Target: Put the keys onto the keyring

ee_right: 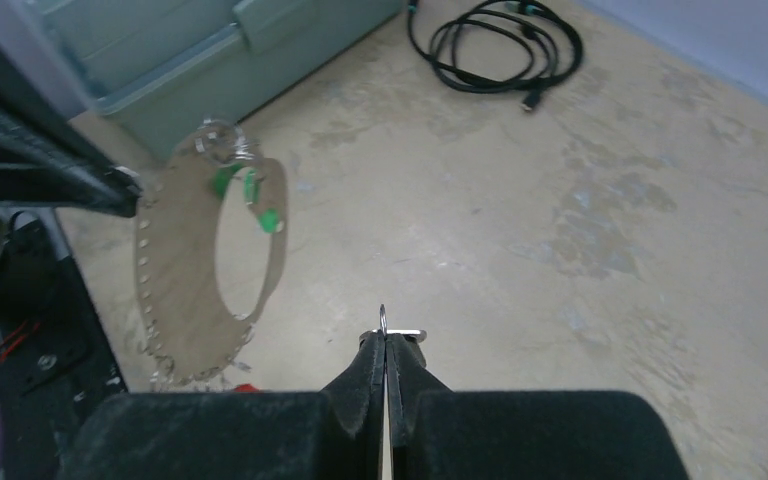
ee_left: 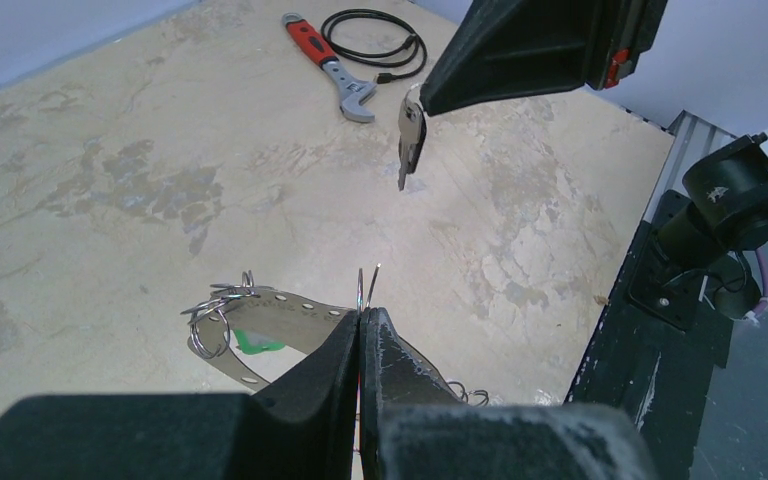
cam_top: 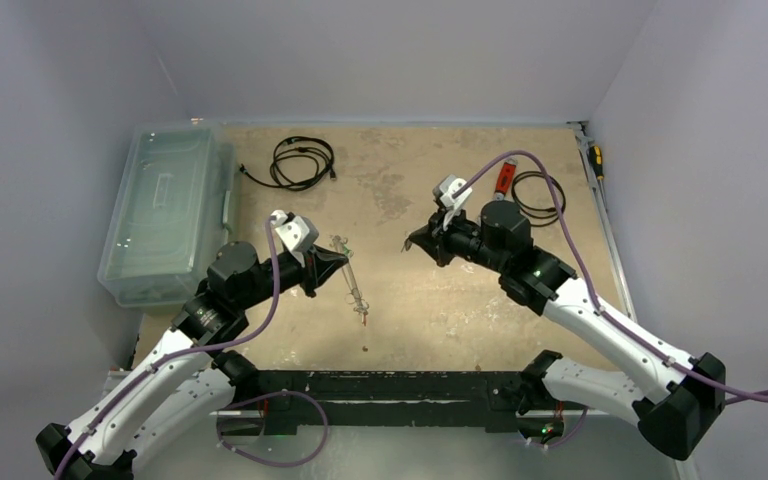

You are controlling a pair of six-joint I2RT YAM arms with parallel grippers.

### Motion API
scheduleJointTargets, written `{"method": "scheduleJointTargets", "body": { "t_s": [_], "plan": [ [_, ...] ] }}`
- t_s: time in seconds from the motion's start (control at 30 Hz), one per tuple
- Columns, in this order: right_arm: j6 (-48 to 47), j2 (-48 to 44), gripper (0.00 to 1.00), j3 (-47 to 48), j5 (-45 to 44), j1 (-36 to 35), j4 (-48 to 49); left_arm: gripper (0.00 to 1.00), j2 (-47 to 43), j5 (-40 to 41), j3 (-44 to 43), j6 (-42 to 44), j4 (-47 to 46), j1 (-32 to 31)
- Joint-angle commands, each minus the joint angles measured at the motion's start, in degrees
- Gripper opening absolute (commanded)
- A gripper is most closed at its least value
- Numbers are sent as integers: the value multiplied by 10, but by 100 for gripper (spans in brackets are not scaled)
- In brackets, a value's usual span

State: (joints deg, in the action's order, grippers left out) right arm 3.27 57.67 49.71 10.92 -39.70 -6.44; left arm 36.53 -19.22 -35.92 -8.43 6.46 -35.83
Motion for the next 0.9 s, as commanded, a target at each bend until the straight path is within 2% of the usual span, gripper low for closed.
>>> {"method": "scheduleJointTargets", "body": {
  "t_s": [0.0, 0.23, 0.53, 0.87],
  "plan": [
    [-29, -8, 0, -1, 88, -14, 31, 0, -2, -12, -21, -10, -47, -6],
    [-59, -7, 0, -1, 107, -55, 38, 0, 0, -17, -20, -11, -49, -8],
    [-68, -1, 0, 13, 190, -84, 38, 0, 0, -38, -15, -13, -56, -8],
    [-66, 26, 0, 38, 231, -93, 77, 0, -4, -45, -12, -14, -56, -12]
  ]
}}
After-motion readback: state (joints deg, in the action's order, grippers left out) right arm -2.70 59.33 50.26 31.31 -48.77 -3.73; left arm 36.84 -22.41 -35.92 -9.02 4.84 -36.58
